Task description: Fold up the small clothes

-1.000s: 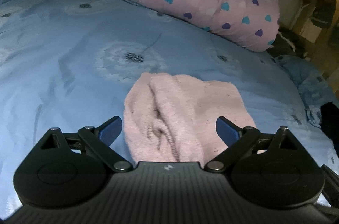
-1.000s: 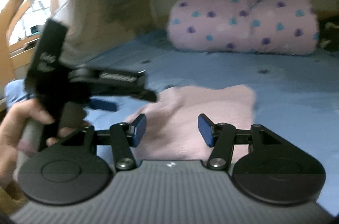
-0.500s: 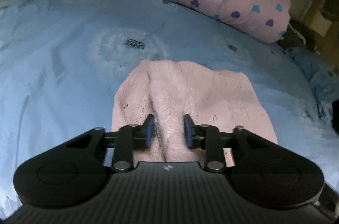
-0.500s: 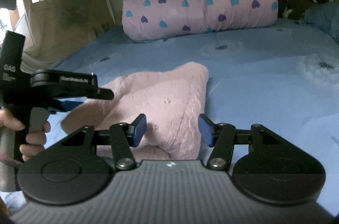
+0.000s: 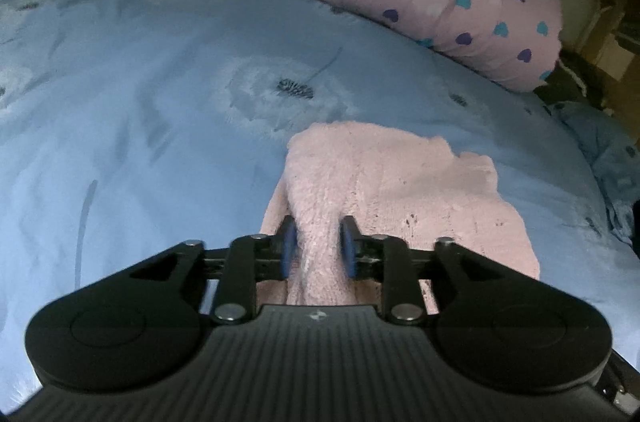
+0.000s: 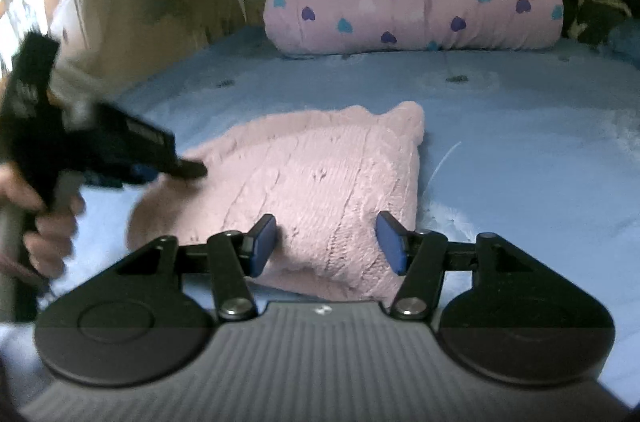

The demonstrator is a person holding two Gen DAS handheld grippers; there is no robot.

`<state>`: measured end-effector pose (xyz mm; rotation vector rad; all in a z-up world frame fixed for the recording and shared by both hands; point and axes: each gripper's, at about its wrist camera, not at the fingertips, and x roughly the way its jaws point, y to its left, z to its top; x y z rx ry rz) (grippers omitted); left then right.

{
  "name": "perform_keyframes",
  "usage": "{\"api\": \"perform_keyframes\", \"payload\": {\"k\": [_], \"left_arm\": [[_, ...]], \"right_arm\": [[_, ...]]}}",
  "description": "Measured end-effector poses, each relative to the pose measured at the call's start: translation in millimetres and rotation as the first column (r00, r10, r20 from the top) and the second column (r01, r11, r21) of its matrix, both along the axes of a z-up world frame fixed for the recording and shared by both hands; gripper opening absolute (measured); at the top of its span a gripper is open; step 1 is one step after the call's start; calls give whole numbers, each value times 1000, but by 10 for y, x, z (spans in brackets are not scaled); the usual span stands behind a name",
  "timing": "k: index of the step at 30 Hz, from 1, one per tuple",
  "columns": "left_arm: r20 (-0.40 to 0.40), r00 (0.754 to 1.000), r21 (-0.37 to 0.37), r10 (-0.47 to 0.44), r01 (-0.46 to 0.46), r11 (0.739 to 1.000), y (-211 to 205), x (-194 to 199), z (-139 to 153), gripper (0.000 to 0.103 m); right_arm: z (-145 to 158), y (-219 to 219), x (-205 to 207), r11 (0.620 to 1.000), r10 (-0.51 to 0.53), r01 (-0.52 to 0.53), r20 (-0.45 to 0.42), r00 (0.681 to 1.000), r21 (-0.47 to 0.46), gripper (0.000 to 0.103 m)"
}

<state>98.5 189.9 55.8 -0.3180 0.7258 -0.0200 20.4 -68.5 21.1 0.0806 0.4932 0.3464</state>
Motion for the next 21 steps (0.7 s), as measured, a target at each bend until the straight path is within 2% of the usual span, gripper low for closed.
{"api": "perform_keyframes", "payload": {"k": [1, 4, 6, 9, 11, 12, 13, 21], "left_arm": [[5, 1000, 7, 4, -4, 1000, -6, -6, 9, 54], [12, 1000, 15, 17, -17, 1000, -9, -37, 20, 76], [8, 1000, -2, 3, -2, 1000, -3, -64, 21, 80], [-17, 999, -64, -33, 32, 997, 6, -56, -13, 81], [-44, 998, -109, -51, 45, 993, 4, -35, -60, 85], [-58, 997, -126, -60, 52, 991, 2, -17, -85, 86], [-70, 995, -139, -64, 54, 989, 0, -2, -109, 87], [-126, 990, -185, -71, 47, 982, -31, 105, -254, 88]], "right_arm": [[-10, 14, -16, 1000, 0, 0, 7, 1000, -15, 58], [18, -11, -29, 1000, 14, -14, -3, 1000, -23, 58], [52, -61, -21, 1000, 25, -25, -15, 1000, -16, 58], [124, -184, 27, 999, 16, -14, -31, 999, 48, 58], [160, -283, 79, 995, -10, 14, -45, 999, 102, 72], [176, -335, 115, 991, -25, 31, -48, 999, 130, 81], [186, -383, 150, 986, -40, 47, -48, 998, 158, 83], [34, -485, 599, 967, 7, 45, -203, 979, 251, 83]]}}
